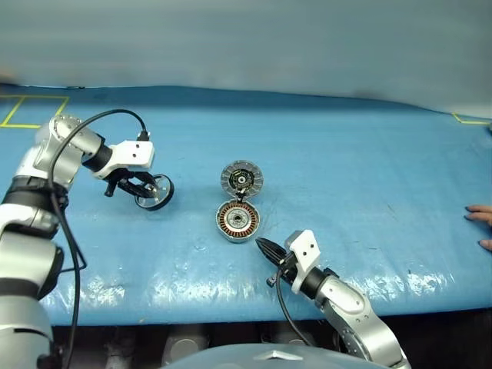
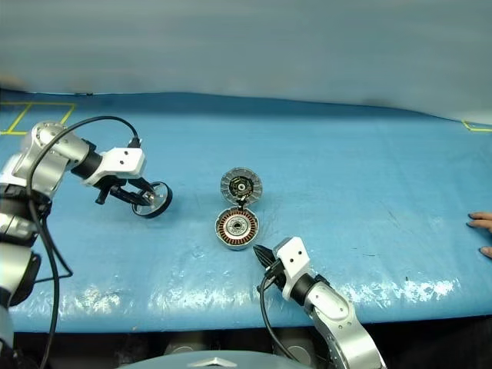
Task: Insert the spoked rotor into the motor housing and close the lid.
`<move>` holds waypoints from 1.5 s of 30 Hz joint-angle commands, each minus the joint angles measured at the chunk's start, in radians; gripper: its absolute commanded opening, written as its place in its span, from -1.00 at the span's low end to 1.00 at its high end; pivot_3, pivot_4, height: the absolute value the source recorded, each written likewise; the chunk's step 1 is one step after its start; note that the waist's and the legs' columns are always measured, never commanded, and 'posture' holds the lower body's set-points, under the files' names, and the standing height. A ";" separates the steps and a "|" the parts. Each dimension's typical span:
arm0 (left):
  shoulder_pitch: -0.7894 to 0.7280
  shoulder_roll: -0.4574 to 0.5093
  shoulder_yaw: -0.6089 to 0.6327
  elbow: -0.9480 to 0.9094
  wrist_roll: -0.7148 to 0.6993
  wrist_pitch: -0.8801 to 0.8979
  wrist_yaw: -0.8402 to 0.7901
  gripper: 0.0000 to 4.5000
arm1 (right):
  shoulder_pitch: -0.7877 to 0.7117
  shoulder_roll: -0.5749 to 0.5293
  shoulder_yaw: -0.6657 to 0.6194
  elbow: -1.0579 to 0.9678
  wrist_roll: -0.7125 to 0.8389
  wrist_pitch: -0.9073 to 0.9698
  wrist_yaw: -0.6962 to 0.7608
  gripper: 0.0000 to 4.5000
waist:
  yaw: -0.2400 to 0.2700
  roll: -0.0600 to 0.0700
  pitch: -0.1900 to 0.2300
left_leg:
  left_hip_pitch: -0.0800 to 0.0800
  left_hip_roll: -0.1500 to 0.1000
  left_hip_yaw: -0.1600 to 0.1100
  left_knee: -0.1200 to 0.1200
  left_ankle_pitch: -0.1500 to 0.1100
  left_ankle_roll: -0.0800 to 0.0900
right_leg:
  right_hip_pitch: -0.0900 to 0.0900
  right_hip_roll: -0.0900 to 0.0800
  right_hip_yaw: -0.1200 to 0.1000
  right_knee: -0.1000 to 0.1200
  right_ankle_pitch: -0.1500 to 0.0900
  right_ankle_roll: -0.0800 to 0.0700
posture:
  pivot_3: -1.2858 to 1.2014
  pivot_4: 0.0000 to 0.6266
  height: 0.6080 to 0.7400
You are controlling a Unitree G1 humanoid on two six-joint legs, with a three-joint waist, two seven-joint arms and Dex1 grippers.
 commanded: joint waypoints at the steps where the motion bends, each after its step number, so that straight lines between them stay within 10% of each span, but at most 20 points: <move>1: 0.051 -0.008 0.078 -0.234 -0.162 0.141 -0.004 -0.44 | 0.003 0.006 -0.012 0.036 -0.008 -0.105 0.017 -1.00 | 0.004 0.000 0.000 | 0.000 0.000 0.000 0.000 0.000 0.000 | 0.001 0.000 0.000 0.000 0.000 0.000 | 0.03 -0.52 1.00; 13: 0.098 -0.204 0.058 -0.527 -0.191 0.374 0.188 -0.44 | 0.045 0.045 -0.034 0.179 0.015 -0.264 0.047 -1.00 | 0.008 0.001 0.001 | 0.003 0.000 0.000 0.002 0.001 -0.002 | 0.001 0.003 0.002 0.003 0.000 0.000 | 0.03 -0.52 1.00; 45: 0.055 -0.306 -0.074 -0.278 0.027 0.143 0.151 -0.44 | 0.024 0.054 -0.024 0.179 -0.017 -0.224 0.026 -1.00 | 0.008 0.003 0.001 | 0.003 -0.006 0.000 0.002 0.001 -0.002 | 0.001 0.004 0.003 0.003 0.000 -0.001 | 0.03 -0.52 1.00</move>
